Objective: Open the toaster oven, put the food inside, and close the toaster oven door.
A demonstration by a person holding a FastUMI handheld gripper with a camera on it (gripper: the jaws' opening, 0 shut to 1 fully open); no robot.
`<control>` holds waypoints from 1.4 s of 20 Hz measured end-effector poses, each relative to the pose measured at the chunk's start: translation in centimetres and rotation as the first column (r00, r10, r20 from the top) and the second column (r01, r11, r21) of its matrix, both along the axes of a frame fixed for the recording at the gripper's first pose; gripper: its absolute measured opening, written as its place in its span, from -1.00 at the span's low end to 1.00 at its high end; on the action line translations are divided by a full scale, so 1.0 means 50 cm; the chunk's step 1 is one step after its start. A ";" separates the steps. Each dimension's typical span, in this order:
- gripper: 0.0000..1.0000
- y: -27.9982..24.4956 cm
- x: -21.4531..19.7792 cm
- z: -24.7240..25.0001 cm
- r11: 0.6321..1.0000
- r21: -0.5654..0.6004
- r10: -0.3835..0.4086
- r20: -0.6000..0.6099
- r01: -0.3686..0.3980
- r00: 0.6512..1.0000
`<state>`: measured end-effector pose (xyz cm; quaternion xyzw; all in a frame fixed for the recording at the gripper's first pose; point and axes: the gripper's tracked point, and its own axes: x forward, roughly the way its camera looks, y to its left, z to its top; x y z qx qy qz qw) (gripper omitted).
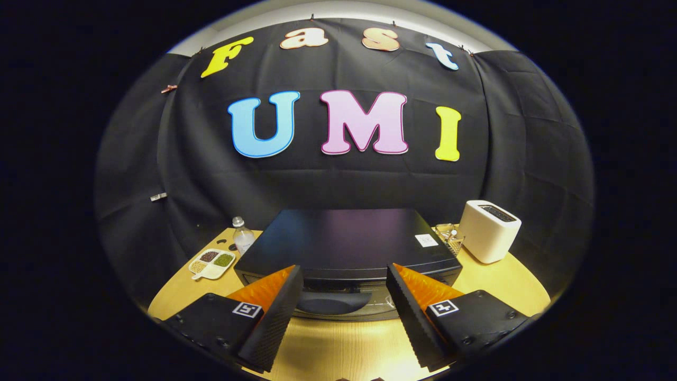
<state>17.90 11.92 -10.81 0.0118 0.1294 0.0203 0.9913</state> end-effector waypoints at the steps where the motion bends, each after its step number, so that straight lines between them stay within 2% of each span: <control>1: 0.96 0.006 0.013 -0.012 1.000 -0.016 -0.003 -0.003 0.003 1.000; 4: 0.97 0.023 0.032 -0.050 1.000 0.005 0.000 -0.039 0.000 0.999; 6: 0.97 0.018 0.037 -0.081 0.999 0.029 -0.026 -0.095 0.029 0.995; 7: 0.97 0.019 0.034 -0.068 0.999 0.037 -0.033 -0.059 0.035 0.998; 12: 0.96 0.027 0.020 -0.084 1.000 0.005 0.006 -0.068 -0.006 0.998; 22: 0.96 0.020 -0.113 -0.142 0.997 0.071 0.024 -0.127 -0.015 0.992; 28: 0.93 0.018 -0.191 -0.222 0.995 0.098 0.048 -0.228 -0.026 0.972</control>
